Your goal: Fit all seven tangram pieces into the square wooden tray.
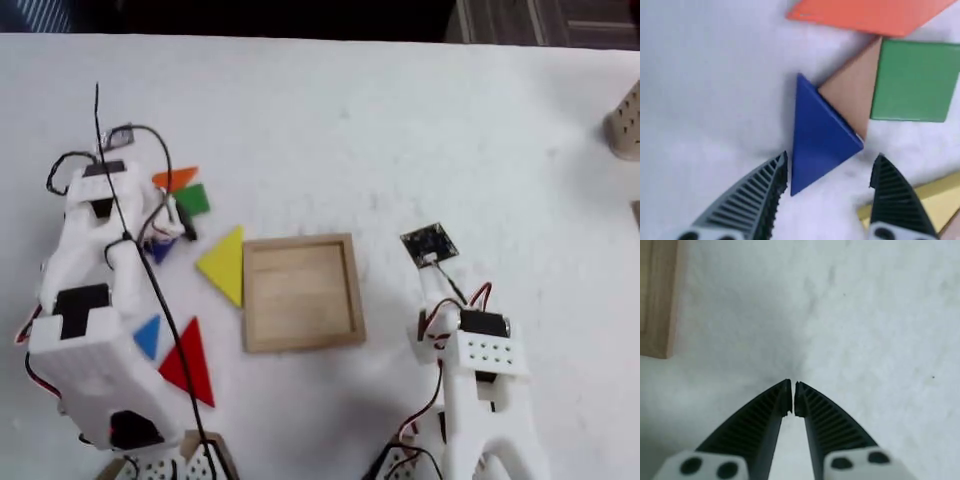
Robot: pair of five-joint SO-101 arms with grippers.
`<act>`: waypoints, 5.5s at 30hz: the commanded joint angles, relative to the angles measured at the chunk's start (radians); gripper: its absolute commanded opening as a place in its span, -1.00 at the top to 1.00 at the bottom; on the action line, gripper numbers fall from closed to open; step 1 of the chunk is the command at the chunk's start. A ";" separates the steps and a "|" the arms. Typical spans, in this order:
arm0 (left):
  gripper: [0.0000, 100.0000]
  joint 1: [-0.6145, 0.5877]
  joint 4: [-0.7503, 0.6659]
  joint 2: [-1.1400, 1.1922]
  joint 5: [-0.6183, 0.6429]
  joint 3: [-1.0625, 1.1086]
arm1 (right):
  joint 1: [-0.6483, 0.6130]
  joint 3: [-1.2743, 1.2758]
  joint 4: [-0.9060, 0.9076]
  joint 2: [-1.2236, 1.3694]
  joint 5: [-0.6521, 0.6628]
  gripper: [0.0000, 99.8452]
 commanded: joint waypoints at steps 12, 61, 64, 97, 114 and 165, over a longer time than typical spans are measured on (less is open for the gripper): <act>0.44 -0.054 -0.060 -0.007 0.089 -0.015 | -0.010 -0.003 -0.015 -0.028 0.017 0.96; 0.45 -0.105 0.031 0.082 0.261 -0.115 | -0.031 -0.002 -0.013 -0.027 0.021 0.96; 0.45 -0.104 0.126 0.163 0.261 -0.229 | -0.048 0.012 -0.015 -0.031 0.023 0.96; 0.84 -0.105 0.285 0.134 0.109 -0.373 | -0.048 0.014 -0.015 -0.036 0.023 0.96; 0.84 0.105 0.281 -0.332 0.051 -0.009 | -0.048 0.014 -0.015 -0.036 0.023 0.96; 0.77 0.696 -0.296 -0.538 -0.025 0.489 | -0.047 0.015 -0.015 -0.036 0.023 0.96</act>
